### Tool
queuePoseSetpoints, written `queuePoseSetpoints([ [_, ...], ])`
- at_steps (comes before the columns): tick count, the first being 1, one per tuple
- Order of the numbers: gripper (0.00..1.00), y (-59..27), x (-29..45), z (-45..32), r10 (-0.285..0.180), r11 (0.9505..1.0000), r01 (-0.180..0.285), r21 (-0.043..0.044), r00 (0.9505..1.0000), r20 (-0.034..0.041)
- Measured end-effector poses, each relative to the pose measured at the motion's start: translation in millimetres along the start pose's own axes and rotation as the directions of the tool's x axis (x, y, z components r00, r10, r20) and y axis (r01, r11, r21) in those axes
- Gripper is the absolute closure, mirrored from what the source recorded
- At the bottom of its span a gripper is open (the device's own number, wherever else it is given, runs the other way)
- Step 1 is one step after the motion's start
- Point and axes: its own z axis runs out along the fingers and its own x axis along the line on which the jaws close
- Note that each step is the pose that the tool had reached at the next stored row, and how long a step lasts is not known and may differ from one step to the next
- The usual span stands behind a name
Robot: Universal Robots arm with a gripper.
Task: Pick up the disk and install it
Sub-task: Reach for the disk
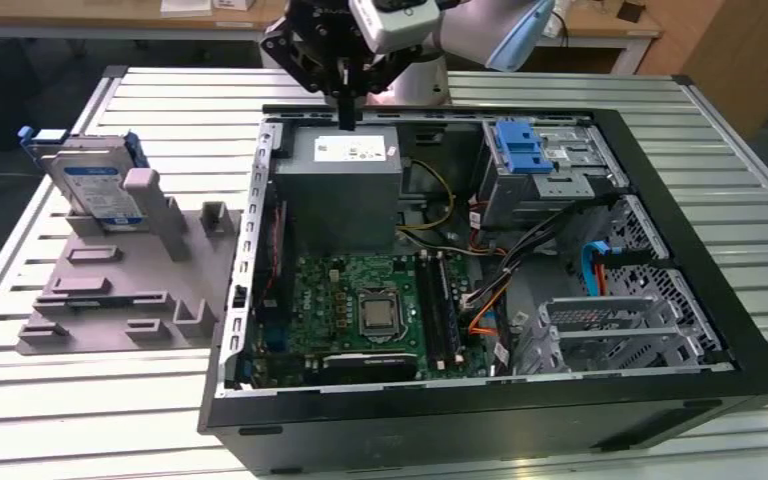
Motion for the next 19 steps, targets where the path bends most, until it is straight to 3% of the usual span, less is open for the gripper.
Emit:
queuePoseSetpoints([
  [19,0.89,-0.8,9.7,1.1,0.000,1.0000,0.000,0.0000,1.0000,0.0000],
])
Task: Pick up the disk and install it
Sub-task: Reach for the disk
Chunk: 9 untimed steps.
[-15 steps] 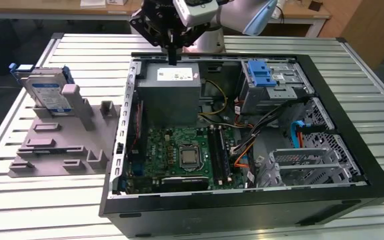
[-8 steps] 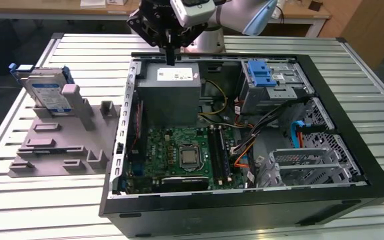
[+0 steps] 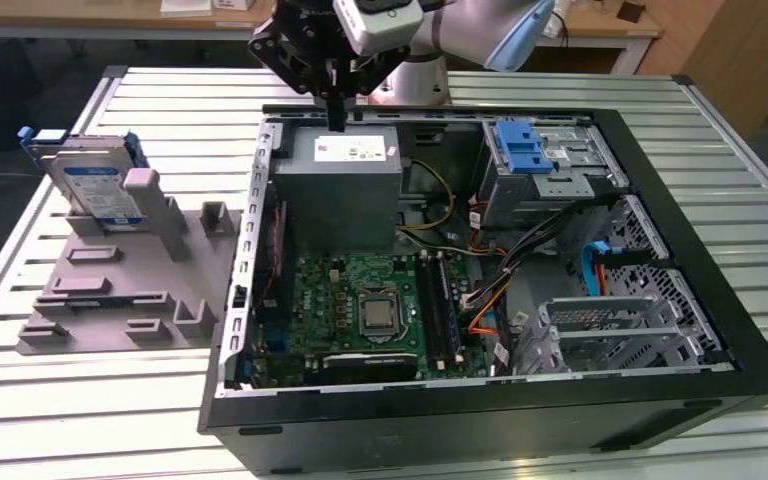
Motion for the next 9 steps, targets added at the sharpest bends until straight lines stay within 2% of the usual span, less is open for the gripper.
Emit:
queuePoseSetpoints([
  [9,0.89,-0.4,4.4,1.1,0.000,1.0000,0.000,0.0001,1.0000,-0.0001],
])
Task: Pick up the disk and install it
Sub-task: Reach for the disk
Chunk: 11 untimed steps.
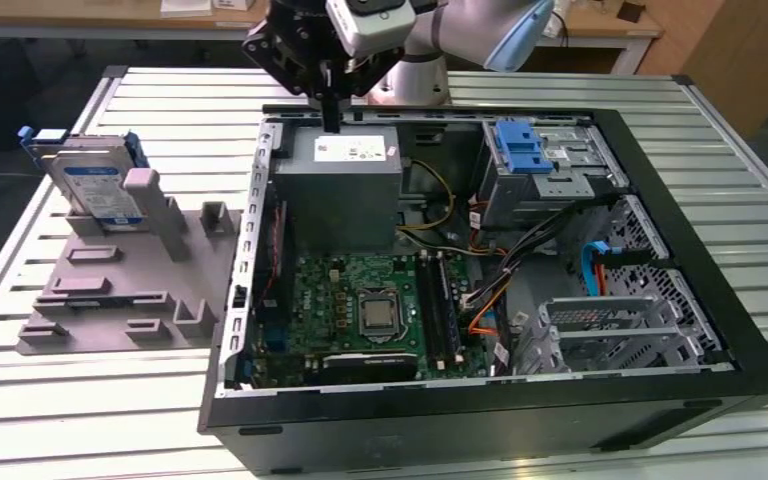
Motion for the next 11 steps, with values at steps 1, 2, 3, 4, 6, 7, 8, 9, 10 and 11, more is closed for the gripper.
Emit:
queuePoseSetpoints([
  [1,0.89,0.0,0.4,0.1,0.000,1.0000,0.000,0.0001,1.0000,-0.0001],
  [2,0.89,-0.1,0.8,0.2,0.000,1.0000,0.000,0.0001,1.0000,-0.0001],
  [3,0.89,-0.1,1.1,0.3,0.000,1.0000,0.000,0.0002,1.0000,-0.0001],
  [4,0.89,-0.2,1.5,0.5,0.000,1.0000,0.000,0.0001,1.0000,-0.0001],
  [6,0.89,-0.2,2.3,0.8,0.000,1.0000,0.000,0.0000,1.0000,-0.0001],
  [7,0.89,-0.2,2.7,0.9,0.000,1.0000,0.000,0.0000,1.0000,0.0000],
  [8,0.89,-0.3,3.2,1.0,0.000,1.0000,0.000,0.0000,1.0000,0.0000],
  [9,0.89,-0.3,3.6,1.2,0.000,1.0000,0.000,-0.0001,1.0000,0.0000],
  [10,0.89,-0.3,4.1,1.3,0.000,1.0000,0.000,-0.0001,1.0000,0.0000],
  [11,0.89,-0.4,4.6,1.4,0.000,1.0000,0.000,-0.0001,1.0000,0.0000],
])
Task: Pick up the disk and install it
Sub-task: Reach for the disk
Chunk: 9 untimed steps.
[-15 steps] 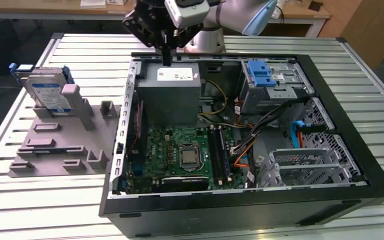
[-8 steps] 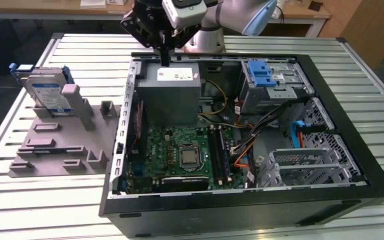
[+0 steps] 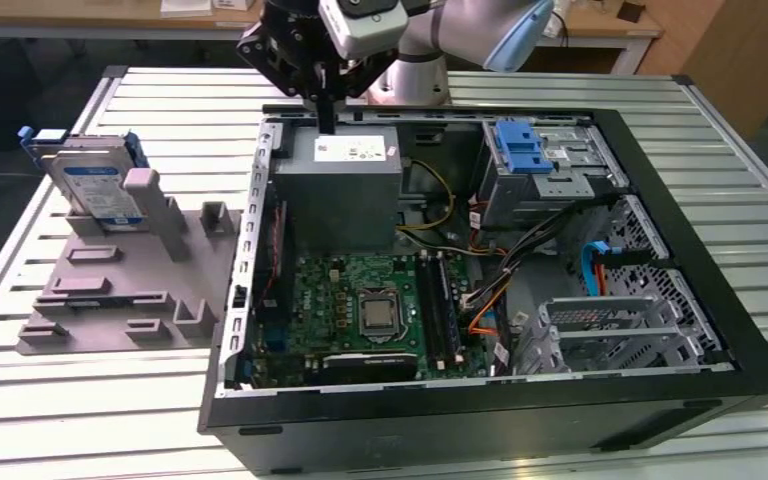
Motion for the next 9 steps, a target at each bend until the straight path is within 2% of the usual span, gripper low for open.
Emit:
queuePoseSetpoints([
  [9,0.89,-0.4,4.1,1.4,0.000,1.0000,0.000,0.0001,1.0000,-0.0001],
])
